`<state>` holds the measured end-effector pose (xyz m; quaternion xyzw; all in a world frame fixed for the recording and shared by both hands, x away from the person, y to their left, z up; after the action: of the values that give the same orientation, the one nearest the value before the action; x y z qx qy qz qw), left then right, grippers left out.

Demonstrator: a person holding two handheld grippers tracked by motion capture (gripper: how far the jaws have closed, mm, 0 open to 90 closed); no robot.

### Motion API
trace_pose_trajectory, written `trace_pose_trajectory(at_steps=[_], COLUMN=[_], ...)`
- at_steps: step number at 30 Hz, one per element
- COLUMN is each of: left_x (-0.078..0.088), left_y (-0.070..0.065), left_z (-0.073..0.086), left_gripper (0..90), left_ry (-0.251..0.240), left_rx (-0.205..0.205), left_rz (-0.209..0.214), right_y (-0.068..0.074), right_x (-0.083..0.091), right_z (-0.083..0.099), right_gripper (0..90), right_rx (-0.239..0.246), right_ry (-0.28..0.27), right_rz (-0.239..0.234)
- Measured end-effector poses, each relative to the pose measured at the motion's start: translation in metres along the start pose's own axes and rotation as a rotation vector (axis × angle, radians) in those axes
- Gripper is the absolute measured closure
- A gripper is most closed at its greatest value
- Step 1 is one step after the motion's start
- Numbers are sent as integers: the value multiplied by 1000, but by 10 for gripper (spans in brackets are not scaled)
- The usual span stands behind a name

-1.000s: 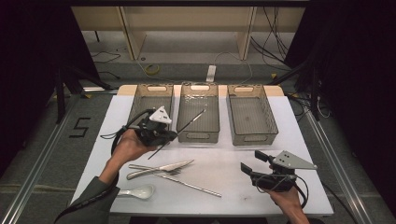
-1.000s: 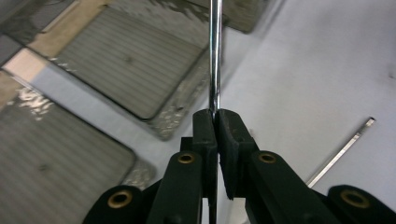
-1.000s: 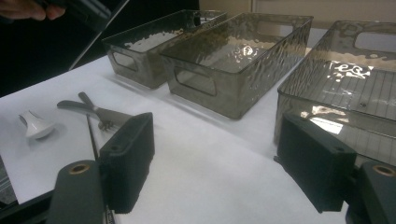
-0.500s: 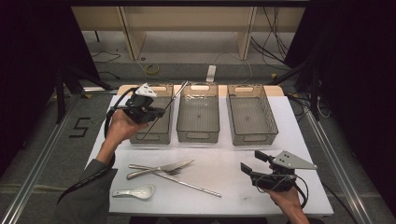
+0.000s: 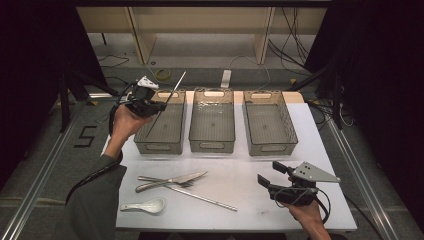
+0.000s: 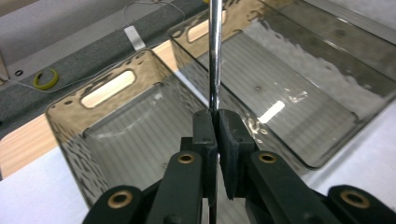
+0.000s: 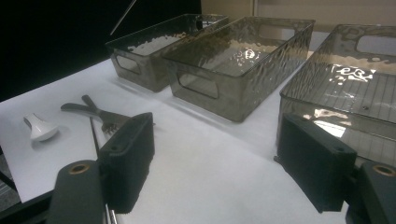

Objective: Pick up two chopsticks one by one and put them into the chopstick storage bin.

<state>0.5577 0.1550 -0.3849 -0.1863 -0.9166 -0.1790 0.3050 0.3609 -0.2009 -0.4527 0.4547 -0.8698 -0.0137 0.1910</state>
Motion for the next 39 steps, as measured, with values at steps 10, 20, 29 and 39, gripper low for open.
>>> trace_pose_trajectory(at_steps=[10, 20, 29, 39], left_x=[-22, -32, -42, -52], left_y=[16, 21, 24, 24], left_z=[10, 24, 40, 54], left_gripper=[852, 851, 851, 844], left_ry=[30, 34, 57, 96], left_rx=[47, 86, 103, 108], left_rz=[-24, -34, -46, -53], right_y=[1, 2, 2, 3], right_x=[-1, -2, -3, -3], right_z=[1, 2, 3, 3], right_gripper=[284, 284, 284, 284], right_rx=[5, 5, 7, 5], right_ry=[7, 13, 21, 25], right_rz=[-4, -7, -9, -9])
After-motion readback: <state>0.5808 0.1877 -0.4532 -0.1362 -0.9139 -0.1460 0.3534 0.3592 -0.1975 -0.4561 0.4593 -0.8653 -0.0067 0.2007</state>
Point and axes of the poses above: each handheld gripper's, and its own axes: x roughly backward along the jaws, z roughly out of its underside, y roughly to its left, the point moved 8 cm from there along -x, roughly forward along the jaws, and after that the axes turned 13 degrees about -z, right-handed, at the moved point
